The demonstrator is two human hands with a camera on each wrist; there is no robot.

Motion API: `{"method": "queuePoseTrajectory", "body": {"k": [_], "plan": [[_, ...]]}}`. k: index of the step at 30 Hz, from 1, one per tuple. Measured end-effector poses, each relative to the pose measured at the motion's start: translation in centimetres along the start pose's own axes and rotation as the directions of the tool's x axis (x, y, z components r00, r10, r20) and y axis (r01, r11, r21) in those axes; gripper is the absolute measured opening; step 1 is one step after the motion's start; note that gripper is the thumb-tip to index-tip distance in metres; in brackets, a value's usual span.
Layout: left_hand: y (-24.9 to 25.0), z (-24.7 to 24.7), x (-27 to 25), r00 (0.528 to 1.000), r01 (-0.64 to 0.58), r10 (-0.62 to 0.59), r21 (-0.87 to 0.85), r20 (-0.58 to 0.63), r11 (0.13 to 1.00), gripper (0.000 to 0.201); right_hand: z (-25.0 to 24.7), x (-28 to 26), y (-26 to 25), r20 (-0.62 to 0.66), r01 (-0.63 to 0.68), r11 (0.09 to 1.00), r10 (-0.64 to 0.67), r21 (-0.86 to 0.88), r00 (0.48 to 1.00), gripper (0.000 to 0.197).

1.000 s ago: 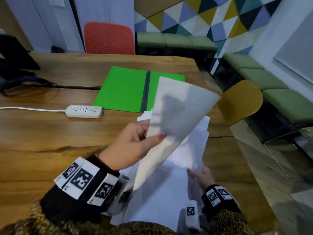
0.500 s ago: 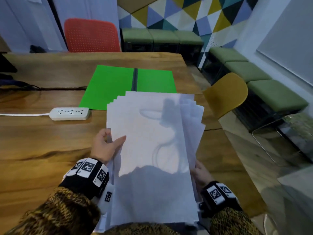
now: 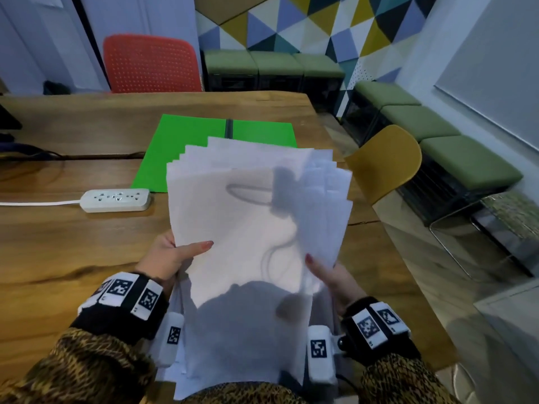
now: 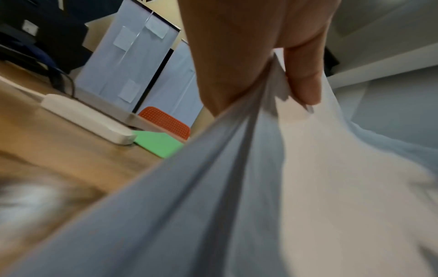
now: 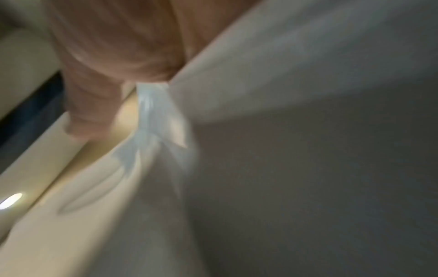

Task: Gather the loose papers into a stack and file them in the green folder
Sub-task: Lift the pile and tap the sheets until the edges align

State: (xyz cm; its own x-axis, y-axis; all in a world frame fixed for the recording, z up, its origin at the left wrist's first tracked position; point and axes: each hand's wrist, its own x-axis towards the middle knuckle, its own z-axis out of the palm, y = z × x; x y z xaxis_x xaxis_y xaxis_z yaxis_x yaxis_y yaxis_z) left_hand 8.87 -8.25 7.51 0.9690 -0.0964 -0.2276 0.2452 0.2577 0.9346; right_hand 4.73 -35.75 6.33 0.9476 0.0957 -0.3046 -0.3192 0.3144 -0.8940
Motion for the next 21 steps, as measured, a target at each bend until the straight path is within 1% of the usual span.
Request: {"method": "queuePoseTrajectory", "body": {"k": [1, 2, 3, 5, 6, 7, 8, 9, 10, 11, 12, 13, 14, 15, 16, 18, 19, 20, 21], "plan": [[0.6, 0.4, -0.1, 0.999, -0.04, 0.041, -0.012, 0.008, 0.999, 0.039, 0.3, 0.2, -0.5, 0.003, 0.056, 0.997, -0.056, -0.053, 0.998, 0.051], [1.5, 0.8, -0.3, 0.997, -0.079, 0.079, -0.019, 0.007, 0.997, 0.046, 0.4, 0.4, -0.9, -0.007, 0.099, 0.993, -0.099, -0.057, 0.995, 0.059], [2.5, 1.0, -0.4, 0.993, -0.116, 0.116, -0.033, -0.01, 0.993, 0.044, 0.4, 0.6, -1.3, -0.024, 0.138, 0.99, -0.139, -0.04, 0.99, 0.063], [4.9, 1.3, -0.8, 0.974, -0.226, 0.226, -0.042, -0.001, 0.973, 0.022, 0.1, 1.0, -2.5, 0.001, 0.19, 0.982, -0.19, -0.017, 0.982, 0.062], [6.2, 1.4, -1.1, 0.962, -0.27, 0.271, -0.016, 0.028, 0.963, 0.023, 0.0, 1.2, -3.2, 0.031, 0.197, 0.98, -0.197, 0.006, 0.98, 0.058], [7.2, 1.5, -1.3, 0.952, -0.296, 0.294, 0.01, 0.082, 0.955, 0.03, 0.1, 1.1, -4.1, 0.081, 0.208, 0.978, -0.209, 0.022, 0.975, 0.053], [7.9, 1.3, -1.4, 0.951, -0.295, 0.286, 0.065, 0.117, 0.953, 0.045, 0.1, 1.1, -4.8, 0.118, 0.206, 0.978, -0.207, 0.02, 0.971, 0.053], [8.3, 1.0, -1.5, 0.958, -0.273, 0.256, 0.136, 0.13, 0.952, 0.067, 0.5, 0.8, -5.6, 0.145, 0.204, 0.979, -0.203, 0.006, 0.968, 0.059], [8.5, 0.7, -1.7, 0.968, -0.24, 0.217, 0.211, 0.13, 0.948, 0.078, 0.8, 1.0, -5.8, 0.146, 0.212, 0.976, -0.203, -0.052, 0.968, 0.069], [8.3, 0.6, -1.7, 0.972, -0.218, 0.184, 0.268, 0.145, 0.938, 0.078, 1.1, 1.1, -5.7, 0.111, 0.224, 0.965, -0.21, -0.135, 0.971, 0.074], [7.8, 0.6, -1.8, 0.974, -0.202, 0.161, 0.286, 0.161, 0.937, 0.068, 1.3, 1.3, -5.5, 0.071, 0.231, 0.951, -0.222, -0.204, 0.973, 0.071], [7.4, 0.8, -1.8, 0.978, -0.184, 0.148, 0.284, 0.145, 0.941, 0.057, 1.5, 1.5, -5.1, 0.033, 0.238, 0.942, -0.237, -0.235, 0.971, 0.06], [7.0, 1.5, -2.0, 0.985, -0.168, 0.147, 0.286, 0.093, 0.943, 0.044, 1.7, 1.5, -4.9, 0.008, 0.266, 0.935, -0.272, -0.233, 0.962, 0.049], [6.7, 1.9, -2.2, 0.984, -0.18, 0.176, 0.279, 0.04, 0.943, 0.035, 2.0, 1.5, -4.6, -0.02, 0.299, 0.923, -0.313, -0.241, 0.95, 0.042], [6.4, 2.2, -2.2, 0.972, -0.231, 0.235, 0.267, 0.017, 0.936, 0.03, 2.0, 1.4, -4.5, -0.043, 0.331, 0.909, -0.352, -0.252, 0.935, 0.039], [7.0, 3.0, -2.4, 0.942, -0.323, 0.336, 0.253, -0.006, 0.912, 0.029, 2.3, 1.3, -4.9, -0.102, 0.36, 0.896, -0.396, -0.258, 0.912, 0.033], [7.6, 3.2, -2.4, 0.925, -0.366, 0.38, 0.24, -0.01, 0.899, 0.035, 2.6, 1.0, -5.5, -0.106, 0.375, 0.899, -0.405, -0.225, 0.908, 0.029], [8.1, 3.1, -2.5, 0.91, -0.404, 0.414, 0.223, 0.0, 0.887, 0.042, 2.6, 1.0, -5.9, -0.105, 0.379, 0.908, -0.4, -0.178, 0.91, 0.032], [8.7, 3.1, -2.6, 0.898, -0.434, 0.439, 0.198, 0.02, 0.879, 0.046, 2.5, 1.0, -6.2, -0.103, 0.389, 0.908, -0.407, -0.158, 0.908, 0.04]]}}
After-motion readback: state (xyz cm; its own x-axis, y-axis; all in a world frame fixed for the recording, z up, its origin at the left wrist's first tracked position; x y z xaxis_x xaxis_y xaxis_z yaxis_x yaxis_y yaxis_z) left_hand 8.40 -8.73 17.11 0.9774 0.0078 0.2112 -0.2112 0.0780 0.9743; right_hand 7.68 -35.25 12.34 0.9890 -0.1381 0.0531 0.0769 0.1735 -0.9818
